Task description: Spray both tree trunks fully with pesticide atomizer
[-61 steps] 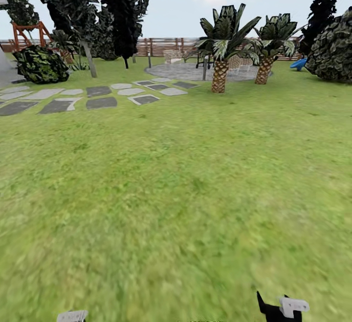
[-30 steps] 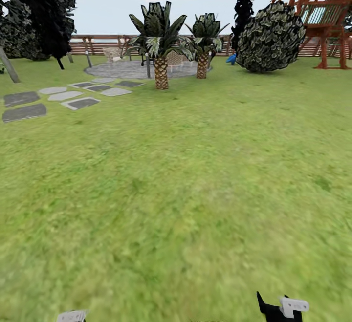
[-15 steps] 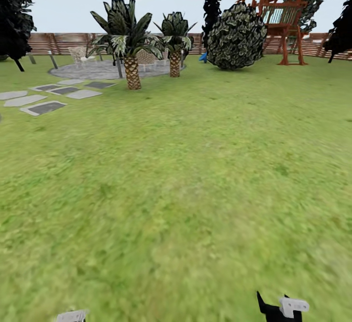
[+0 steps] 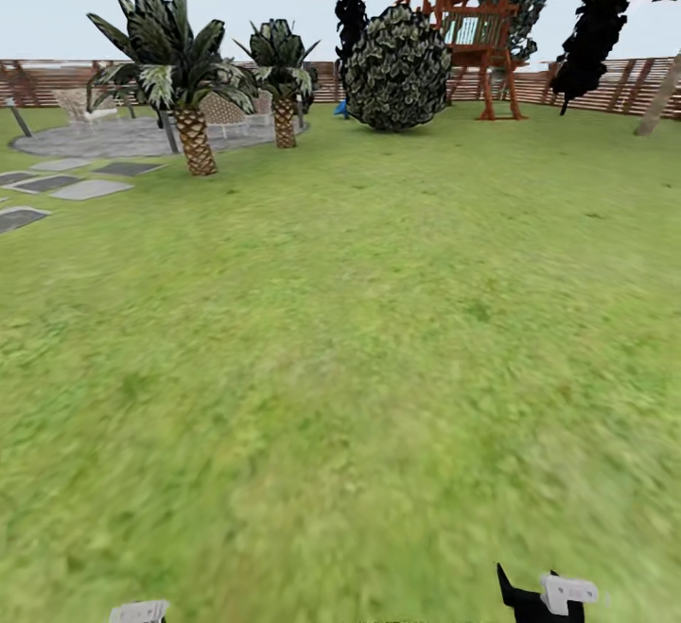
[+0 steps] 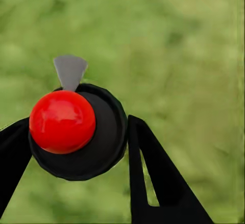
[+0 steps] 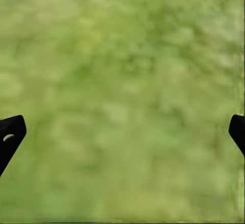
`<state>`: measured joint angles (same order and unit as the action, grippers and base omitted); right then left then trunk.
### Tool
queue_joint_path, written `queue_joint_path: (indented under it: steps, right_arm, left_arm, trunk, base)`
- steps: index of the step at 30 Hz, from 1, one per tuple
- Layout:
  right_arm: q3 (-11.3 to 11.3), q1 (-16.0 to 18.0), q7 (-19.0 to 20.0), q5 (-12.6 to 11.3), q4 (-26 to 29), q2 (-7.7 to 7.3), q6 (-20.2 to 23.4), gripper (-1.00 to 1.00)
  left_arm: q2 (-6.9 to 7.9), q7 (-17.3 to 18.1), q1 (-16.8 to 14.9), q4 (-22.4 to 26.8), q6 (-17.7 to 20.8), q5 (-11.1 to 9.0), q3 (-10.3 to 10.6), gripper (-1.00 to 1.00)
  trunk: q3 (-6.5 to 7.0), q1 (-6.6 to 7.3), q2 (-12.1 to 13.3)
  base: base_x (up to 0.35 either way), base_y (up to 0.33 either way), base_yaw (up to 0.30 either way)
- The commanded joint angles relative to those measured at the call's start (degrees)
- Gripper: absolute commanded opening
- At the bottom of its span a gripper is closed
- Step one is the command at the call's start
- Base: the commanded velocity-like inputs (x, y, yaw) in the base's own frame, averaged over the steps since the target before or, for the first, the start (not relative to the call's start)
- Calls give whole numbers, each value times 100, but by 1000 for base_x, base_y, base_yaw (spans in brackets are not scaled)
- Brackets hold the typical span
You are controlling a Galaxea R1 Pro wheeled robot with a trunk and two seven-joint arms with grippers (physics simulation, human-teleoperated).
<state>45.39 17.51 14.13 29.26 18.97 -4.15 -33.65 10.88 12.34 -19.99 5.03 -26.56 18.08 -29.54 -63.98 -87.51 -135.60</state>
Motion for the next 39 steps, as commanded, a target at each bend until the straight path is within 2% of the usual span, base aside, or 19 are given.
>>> queue_joint_path:
  steps: [1, 39]
  right_arm:
    - [49, 7, 44, 18, -7, 2, -19, 100]
    - [49, 7, 43, 18, -7, 11, -19, 100]
  left_arm:
    - [2, 32, -3, -2, -15, 29, -52, -100]
    - [2, 25, -3, -2, -15, 29, -52, -100]
  trunk:
    - [-6, 1, -2]
    - [-91, 1, -2]
  base:
    - [0, -273, -283]
    - [0, -263, -283]
